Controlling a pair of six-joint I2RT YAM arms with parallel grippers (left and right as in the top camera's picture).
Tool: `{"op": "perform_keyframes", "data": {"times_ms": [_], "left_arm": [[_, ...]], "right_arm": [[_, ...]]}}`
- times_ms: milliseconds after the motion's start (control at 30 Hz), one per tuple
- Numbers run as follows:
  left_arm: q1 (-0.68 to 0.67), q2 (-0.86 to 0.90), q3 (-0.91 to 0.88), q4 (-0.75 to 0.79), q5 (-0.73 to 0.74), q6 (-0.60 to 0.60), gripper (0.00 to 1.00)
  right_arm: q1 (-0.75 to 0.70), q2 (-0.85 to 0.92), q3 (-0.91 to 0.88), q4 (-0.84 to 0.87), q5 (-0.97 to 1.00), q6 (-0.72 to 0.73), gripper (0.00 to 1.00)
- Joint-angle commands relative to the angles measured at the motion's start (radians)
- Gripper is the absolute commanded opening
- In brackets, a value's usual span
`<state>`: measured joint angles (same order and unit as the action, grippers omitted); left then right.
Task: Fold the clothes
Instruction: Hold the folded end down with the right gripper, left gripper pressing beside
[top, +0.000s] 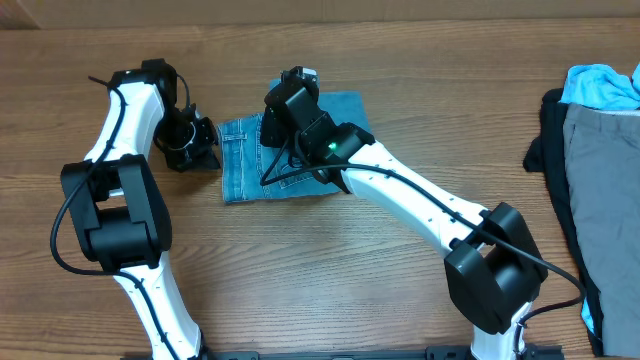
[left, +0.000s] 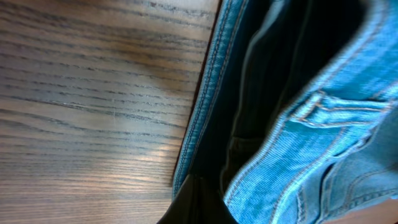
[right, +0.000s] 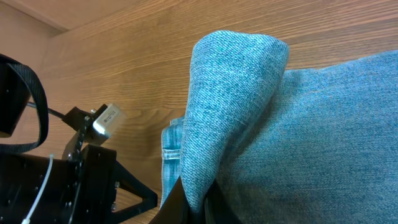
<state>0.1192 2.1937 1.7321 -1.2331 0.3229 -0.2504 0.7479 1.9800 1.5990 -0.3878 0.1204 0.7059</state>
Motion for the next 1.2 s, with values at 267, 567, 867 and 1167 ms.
{"op": "perform_keyframes", "data": {"times_ms": [267,567,867,1167], "left_arm": [[-0.111,-0.003,-0.097,0.088,0.019,0.026,0.04],[-0.164,-0.003,-0.097,0.085,0.013,0.019,0.04],[-0.085,-0.004,-0.027,0.009,-0.063,0.015,0.04],[-0.060,-0.004,0.101,-0.064,-0.064,0.011,0.04]], "right_arm": [[0.008,0.027,0.031,0.017,-0.017,-0.033,0.04],[0.008,0.027,0.031,0.016,-0.015,-0.033,0.04],[0.003,0.027,0.031,0.009,-0.005,-0.034,0.04],[0.004,0.037,0.031,0.021,-0.005,-0.034,0.04]]}}
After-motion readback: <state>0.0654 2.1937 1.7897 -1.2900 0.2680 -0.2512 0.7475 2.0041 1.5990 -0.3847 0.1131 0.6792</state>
